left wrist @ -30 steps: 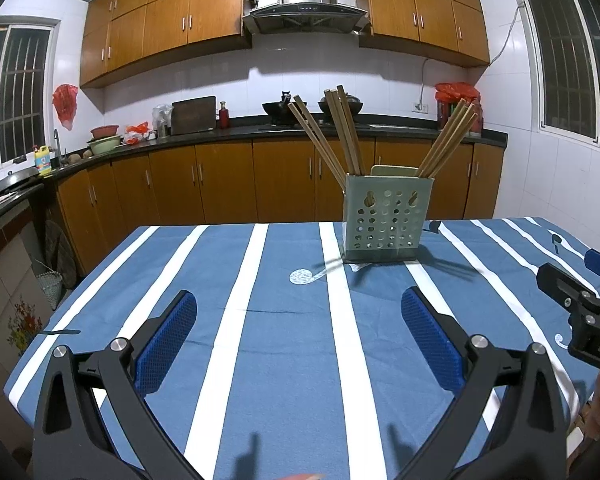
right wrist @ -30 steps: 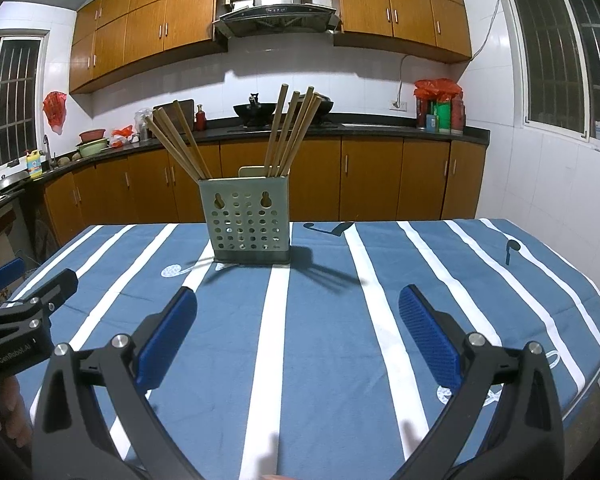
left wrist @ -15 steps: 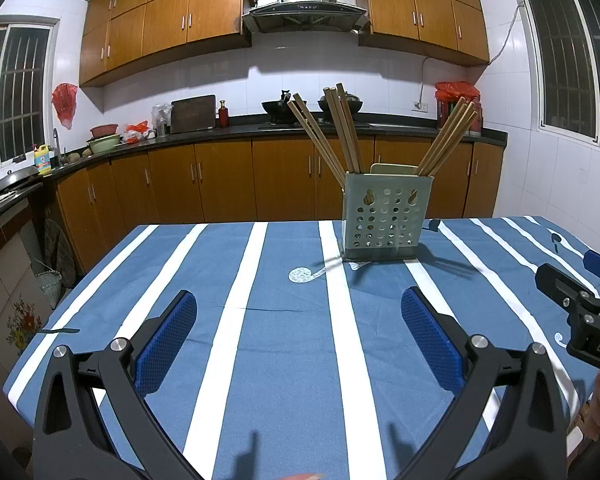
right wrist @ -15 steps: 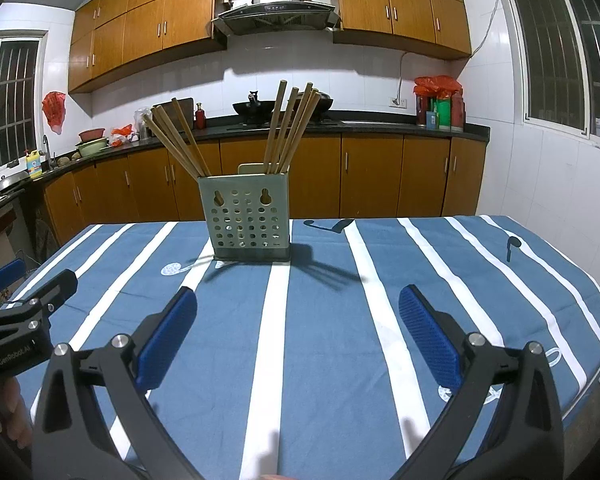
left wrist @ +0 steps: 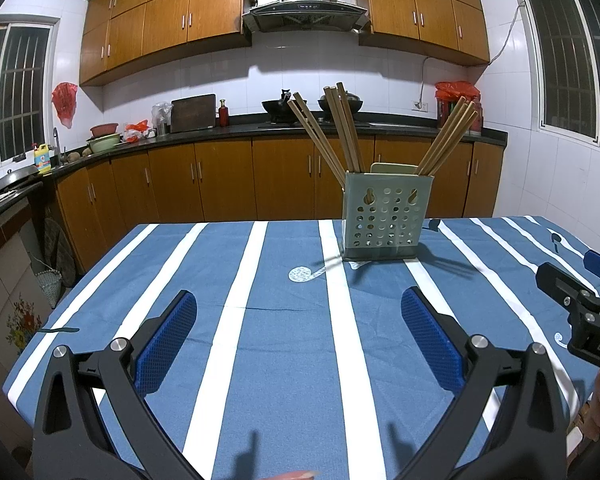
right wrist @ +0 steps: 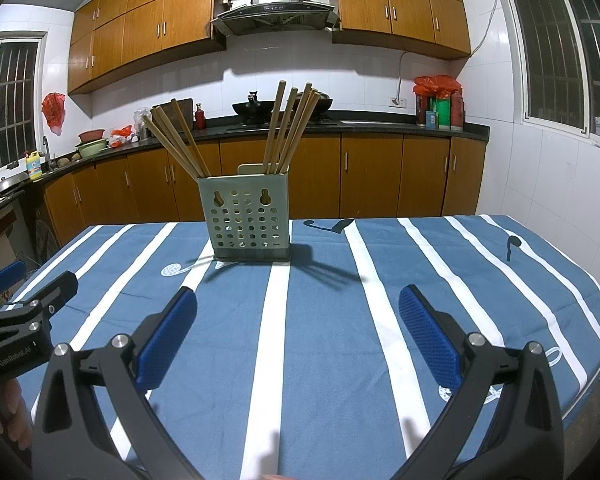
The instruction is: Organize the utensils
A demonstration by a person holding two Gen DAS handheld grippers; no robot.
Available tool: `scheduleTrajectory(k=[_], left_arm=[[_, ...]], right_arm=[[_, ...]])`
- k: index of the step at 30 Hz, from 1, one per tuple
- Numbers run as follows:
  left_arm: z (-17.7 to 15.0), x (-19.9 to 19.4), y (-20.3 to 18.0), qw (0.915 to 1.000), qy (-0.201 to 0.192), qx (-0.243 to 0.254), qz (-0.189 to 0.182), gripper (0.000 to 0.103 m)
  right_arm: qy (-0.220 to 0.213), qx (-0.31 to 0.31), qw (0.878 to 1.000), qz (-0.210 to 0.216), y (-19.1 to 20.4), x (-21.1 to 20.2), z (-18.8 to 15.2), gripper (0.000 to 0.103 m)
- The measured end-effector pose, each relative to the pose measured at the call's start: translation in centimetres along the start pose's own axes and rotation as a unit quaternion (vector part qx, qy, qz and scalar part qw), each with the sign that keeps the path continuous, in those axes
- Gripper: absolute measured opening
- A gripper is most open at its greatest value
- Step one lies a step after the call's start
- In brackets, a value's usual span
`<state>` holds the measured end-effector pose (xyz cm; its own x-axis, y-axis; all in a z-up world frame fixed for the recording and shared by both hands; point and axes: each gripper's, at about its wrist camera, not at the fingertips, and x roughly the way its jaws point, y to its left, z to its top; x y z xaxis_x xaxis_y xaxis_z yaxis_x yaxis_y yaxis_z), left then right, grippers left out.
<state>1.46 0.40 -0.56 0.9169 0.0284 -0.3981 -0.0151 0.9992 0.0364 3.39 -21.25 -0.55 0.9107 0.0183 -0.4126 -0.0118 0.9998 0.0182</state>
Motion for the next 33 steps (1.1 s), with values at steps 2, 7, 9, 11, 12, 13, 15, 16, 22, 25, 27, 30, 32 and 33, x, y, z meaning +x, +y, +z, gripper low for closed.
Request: scheduleTrajectory(k=[2,7,9,11,12,13,15,16,22,25,27,30,32,33], left_arm=[[-0.02,-0.03,-0.04,1.0,0.0,0.0,0.0,0.101],[0.04,-0.02,0.01,1.0,0.0,0.0,0.0,0.101],[0.05,-0.02,0.01,1.0,0.0,0.0,0.0,0.101],[0.06,-0.03,-0.01,1.0,0.0,0.0,0.0,0.101],[0.02,-0.05,-0.05,1.0,0.001,0.0,0.0,0.101],[-0.06,0.01,-0.01,1.0,0.001,0.0,-0.001,0.101],[-0.2,0.04,-0.04,1.0,0.001,-0.001,-0.001,0.101],[-0.28,0.11,-0.06,1.0,0.002,-0.001,-0.001,0.101],[-0.31,0.05,-0.1,1.0,0.002,0.0,-0.001,0.101],[-0.2,0.07,-0.02,1.0,0.002,0.0,-0.001,0.101],[-0.2,0.06,-0.02,1.0,0.002,-0.001,-0.001,0.101],[-0.25,0.03,-0.06,1.0,0.002,0.0,-0.001,0.101],[-0.15,0.05,0.02,1.0,0.002,0.0,-0.001,0.101],[-0.23,0.02,-0.04,1.0,0.002,0.0,-0.001,0.101]], right_arm=[[0.0,0.0,1.0,0.0,0.09,-0.03,-0.04,0.099],[0.0,0.0,1.0,0.0,0.01,-0.01,0.02,0.099],[0.0,0.001,1.0,0.0,0.01,-0.02,0.02,0.099],[0.001,0.001,1.0,0.0,0.03,0.07,0.0,0.099],[0.001,0.002,1.0,0.001,0.08,0.14,-0.04,0.099],[0.001,0.001,1.0,0.0,0.1,0.13,-0.04,0.099],[0.001,0.001,1.0,0.001,0.07,0.13,-0.02,0.099],[0.001,0.001,1.0,0.0,0.01,0.14,0.02,0.099],[0.001,0.002,1.0,0.0,0.03,0.14,0.04,0.099],[0.001,0.002,1.0,0.0,0.03,0.13,0.05,0.099],[0.001,0.002,1.0,0.0,0.03,0.13,0.07,0.099],[0.002,0.002,1.0,0.0,0.04,0.13,0.08,0.099],[0.002,0.002,1.0,0.0,0.05,0.13,0.08,0.099],[0.002,0.003,1.0,0.001,0.12,0.12,0.03,0.099]])
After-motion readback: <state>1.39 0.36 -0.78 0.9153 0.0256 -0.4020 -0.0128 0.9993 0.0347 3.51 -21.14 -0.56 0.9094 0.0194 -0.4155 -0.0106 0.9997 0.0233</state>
